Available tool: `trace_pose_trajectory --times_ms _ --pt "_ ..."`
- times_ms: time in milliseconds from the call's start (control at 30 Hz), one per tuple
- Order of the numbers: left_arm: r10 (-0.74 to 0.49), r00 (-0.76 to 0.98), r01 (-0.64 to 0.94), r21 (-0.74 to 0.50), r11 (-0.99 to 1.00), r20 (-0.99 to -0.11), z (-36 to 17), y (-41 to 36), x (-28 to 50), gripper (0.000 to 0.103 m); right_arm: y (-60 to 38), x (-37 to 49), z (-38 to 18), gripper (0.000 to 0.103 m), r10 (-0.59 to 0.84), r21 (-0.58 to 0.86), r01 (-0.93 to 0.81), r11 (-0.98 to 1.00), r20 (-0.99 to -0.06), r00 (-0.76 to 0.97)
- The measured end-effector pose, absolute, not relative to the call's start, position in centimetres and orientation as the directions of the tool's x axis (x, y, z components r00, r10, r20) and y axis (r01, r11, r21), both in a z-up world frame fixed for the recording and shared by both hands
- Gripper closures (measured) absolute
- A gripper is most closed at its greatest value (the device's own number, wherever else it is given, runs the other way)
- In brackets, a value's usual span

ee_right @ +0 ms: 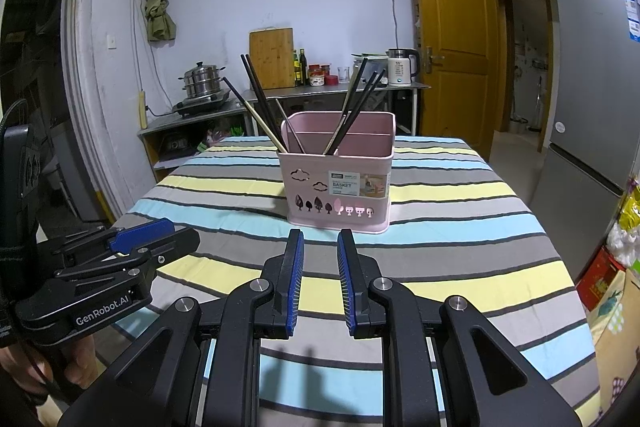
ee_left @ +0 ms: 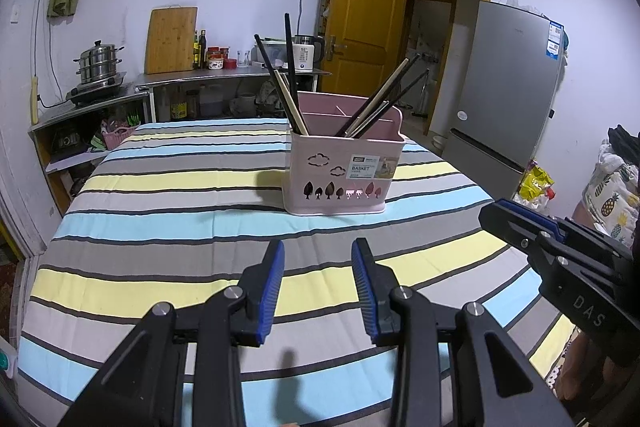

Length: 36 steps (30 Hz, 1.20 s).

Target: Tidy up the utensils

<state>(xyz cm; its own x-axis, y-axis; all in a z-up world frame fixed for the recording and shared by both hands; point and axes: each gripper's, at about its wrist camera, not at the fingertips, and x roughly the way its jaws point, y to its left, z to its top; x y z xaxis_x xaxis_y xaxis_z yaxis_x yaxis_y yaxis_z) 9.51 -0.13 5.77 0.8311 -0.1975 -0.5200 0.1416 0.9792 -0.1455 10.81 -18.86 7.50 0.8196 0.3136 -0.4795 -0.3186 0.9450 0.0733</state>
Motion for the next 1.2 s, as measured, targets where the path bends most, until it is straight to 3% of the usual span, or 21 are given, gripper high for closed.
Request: trace_pose_trajectory --times_ms 1200 --pt "-0.203 0.821 0.154 -0.134 0.979 -0.534 5.63 -0.33 9.35 0.067 -18.77 10.82 7.3 0.085 0.315 0.073 -0.321 0.944 -0.485 0.816"
